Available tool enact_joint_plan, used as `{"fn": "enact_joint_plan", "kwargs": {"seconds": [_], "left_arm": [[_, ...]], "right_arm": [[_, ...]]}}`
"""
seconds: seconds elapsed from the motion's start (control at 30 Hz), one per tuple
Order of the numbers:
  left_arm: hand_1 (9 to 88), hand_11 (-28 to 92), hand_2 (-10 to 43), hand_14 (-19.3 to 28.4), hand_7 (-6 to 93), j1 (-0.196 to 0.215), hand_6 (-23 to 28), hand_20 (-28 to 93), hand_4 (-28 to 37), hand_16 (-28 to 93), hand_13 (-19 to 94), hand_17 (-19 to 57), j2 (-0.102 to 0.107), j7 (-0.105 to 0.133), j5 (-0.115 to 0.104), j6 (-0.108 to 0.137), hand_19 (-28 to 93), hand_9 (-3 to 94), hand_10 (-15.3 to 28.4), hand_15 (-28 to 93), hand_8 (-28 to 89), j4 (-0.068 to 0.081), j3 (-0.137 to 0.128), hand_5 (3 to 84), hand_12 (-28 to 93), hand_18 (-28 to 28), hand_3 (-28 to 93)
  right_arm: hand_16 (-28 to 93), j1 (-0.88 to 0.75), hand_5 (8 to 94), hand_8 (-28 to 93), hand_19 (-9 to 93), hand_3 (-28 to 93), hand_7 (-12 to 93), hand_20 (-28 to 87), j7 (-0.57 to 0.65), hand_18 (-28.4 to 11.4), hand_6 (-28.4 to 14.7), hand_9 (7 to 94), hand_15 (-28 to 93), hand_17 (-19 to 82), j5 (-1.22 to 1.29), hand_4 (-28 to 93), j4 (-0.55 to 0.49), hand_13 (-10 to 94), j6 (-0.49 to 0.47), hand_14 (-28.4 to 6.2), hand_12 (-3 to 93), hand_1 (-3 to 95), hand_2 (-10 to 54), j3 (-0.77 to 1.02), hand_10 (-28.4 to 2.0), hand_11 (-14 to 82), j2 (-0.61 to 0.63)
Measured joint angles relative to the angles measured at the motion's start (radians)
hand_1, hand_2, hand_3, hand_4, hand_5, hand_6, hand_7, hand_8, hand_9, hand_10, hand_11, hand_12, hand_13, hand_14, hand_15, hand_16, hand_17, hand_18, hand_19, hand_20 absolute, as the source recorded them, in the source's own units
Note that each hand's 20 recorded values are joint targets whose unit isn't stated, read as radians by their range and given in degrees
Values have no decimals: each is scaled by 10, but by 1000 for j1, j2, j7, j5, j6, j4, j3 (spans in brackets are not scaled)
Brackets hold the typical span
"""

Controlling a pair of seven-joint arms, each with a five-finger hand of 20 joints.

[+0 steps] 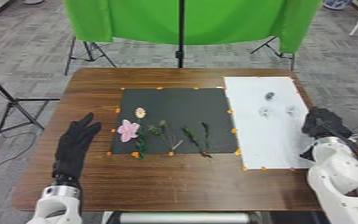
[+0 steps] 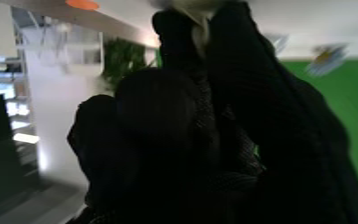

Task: Arrange flowers

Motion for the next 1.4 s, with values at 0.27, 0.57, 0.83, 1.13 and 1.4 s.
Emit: {"fn": "enact_joint_plan", "kwargs": {"seconds": [0.27,0.57,0.83,1.13,1.4], "left_arm": [[158,136,33,130,39,5,49,163,-283,2,320,58,0,0,0,0,15,441,131,89,-56,-2,-3,405,118,98,634],[158,136,32,129,40,6,49,163,-283,2,321,58,1,-4,0,-1,15,442,131,90,-56,-3,-2,404,118,98,638],[159,138,31,130,40,4,49,163,-283,2,321,58,3,-6,0,-5,15,443,132,90,-56,-3,-1,405,118,98,638],[156,132,31,127,38,-5,45,163,-283,1,318,57,5,-9,0,-13,15,441,127,89,-56,-1,2,402,117,98,640],[157,108,32,120,27,-10,35,163,-283,1,308,56,6,-7,-1,-22,14,431,117,87,-54,4,7,388,118,97,635]], "right_arm": [[350,-15,788,128,932,519,182,467,-22,-79,-32,898,572,666,55,-128,-33,902,43,-16,385,702,-95,1,-106,80,8],[357,150,787,128,932,529,184,470,-66,-77,-31,898,571,666,232,-131,-219,901,24,-13,388,695,-95,-239,-102,78,111],[361,442,784,128,932,545,190,476,-192,-77,-26,900,572,666,452,-140,-217,899,-130,-11,393,679,-95,-494,-100,78,51],[364,550,788,121,932,609,208,483,-284,-77,-7,908,576,669,415,-182,-166,906,-198,-5,406,634,-95,-729,-88,72,-83],[365,576,792,123,932,665,211,495,-326,-75,-1,917,578,671,360,-214,-58,910,-225,-3,418,598,-95,-790,-83,67,-180]]}}
